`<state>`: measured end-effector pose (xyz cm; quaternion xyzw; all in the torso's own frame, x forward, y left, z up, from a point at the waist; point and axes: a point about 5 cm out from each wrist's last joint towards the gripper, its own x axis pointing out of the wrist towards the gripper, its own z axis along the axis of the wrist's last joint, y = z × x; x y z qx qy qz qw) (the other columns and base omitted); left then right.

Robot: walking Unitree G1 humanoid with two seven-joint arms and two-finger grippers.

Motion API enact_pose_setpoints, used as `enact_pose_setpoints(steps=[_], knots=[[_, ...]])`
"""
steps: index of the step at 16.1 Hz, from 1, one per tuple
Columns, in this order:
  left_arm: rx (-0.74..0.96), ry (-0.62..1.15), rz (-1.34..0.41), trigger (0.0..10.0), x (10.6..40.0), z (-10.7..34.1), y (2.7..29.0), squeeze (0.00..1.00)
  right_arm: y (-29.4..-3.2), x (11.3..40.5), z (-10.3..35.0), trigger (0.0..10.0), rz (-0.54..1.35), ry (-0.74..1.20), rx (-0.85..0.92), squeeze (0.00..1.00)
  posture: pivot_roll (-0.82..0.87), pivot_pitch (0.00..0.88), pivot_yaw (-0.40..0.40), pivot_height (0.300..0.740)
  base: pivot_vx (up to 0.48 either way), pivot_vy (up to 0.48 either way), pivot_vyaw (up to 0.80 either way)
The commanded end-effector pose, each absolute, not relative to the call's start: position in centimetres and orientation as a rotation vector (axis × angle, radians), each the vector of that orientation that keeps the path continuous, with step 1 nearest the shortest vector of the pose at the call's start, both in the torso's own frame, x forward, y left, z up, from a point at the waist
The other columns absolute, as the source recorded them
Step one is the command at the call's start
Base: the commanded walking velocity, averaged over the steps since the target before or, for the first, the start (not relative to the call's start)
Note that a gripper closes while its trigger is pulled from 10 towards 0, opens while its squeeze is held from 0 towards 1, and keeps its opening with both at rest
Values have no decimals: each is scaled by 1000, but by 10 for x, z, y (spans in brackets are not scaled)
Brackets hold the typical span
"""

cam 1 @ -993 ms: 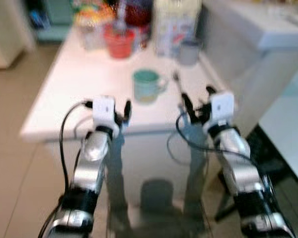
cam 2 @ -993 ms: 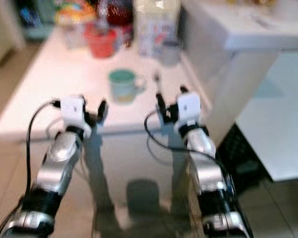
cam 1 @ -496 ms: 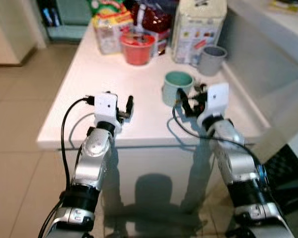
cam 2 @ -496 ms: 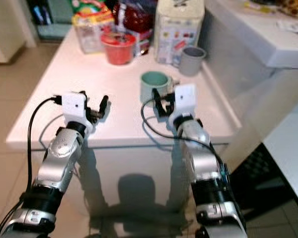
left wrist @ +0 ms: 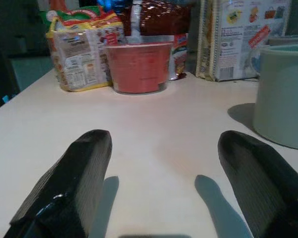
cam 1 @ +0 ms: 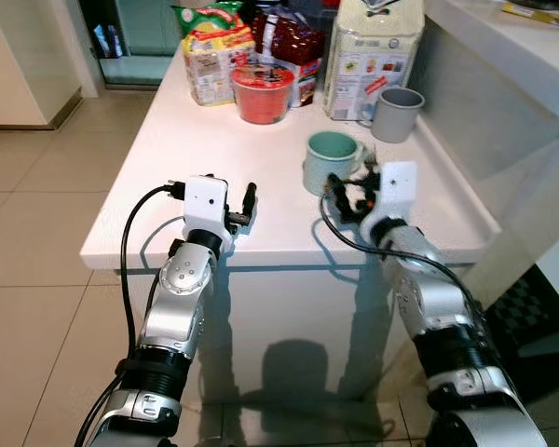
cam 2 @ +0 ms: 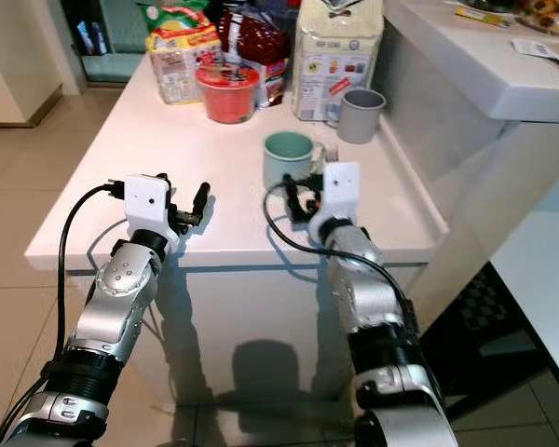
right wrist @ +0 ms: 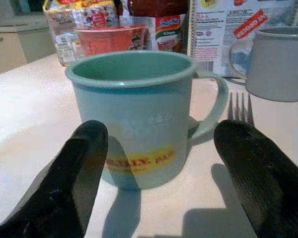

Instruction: Setting the table

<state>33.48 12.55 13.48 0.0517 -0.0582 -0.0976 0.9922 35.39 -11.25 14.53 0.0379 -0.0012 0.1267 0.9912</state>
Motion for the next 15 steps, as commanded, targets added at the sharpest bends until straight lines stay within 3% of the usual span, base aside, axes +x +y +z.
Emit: enact_pose_setpoints(steps=[1,6,11,15], knots=[[111,-128,-203,10000,336,141,122,0,-110,358,151,10000,248,-3,118,0,9,0,-9,740,0,0,0],[119,-132,-215,10000,338,145,121,0,-131,369,142,10000,94,88,229,0,12,0,-6,740,0,0,0],[120,-121,-218,10000,336,143,120,0,-139,378,159,10000,32,68,143,0,8,0,-4,740,0,0,0],[120,-119,-218,10000,337,143,120,0,-150,384,145,10000,-43,181,113,0,9,0,-4,740,0,0,0]])
